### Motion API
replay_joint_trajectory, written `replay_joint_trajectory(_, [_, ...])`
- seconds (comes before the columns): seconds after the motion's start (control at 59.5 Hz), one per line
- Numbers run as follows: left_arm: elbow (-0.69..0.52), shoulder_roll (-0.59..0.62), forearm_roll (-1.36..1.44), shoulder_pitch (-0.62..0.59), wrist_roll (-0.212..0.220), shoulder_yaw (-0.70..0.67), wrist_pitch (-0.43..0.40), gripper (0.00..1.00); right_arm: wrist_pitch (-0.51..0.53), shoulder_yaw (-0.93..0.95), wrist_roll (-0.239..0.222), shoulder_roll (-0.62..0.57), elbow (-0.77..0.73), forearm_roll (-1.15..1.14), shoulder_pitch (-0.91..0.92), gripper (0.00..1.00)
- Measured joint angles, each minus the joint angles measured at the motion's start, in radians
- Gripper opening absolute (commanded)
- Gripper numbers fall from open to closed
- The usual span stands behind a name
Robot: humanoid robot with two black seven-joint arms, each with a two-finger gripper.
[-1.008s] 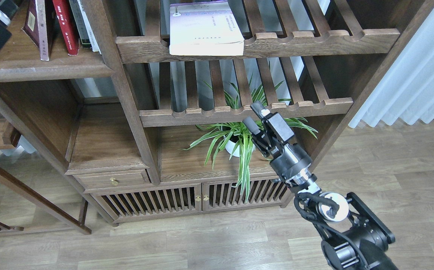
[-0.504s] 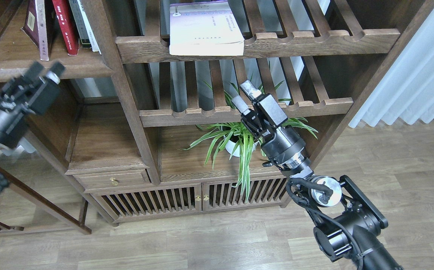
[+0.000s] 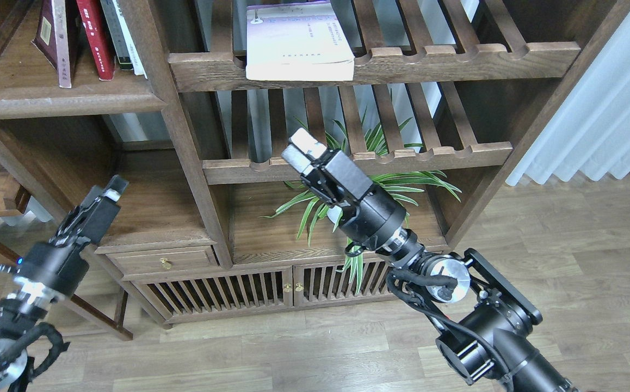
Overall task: Organize books on shelf
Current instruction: 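Reach the right gripper up to the white book on the top shelf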
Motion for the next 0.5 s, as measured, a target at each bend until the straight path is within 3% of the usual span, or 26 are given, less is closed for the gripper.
replay_joint_trajectory(0.235, [0.002, -0.003, -0.015, 0.012, -0.002, -0.051, 0.000, 0.92, -0.226, -0.045, 0.012, 0.000, -0.065, -0.009, 0.118, 0.97])
replay_joint_trajectory(0.504, [0.012, -0.005, -0.014, 0.015, -0.013, -0.053, 0.000, 0.93, -0.261, -0.038, 0.030, 0.000, -0.103, -0.006, 0.199, 0.97])
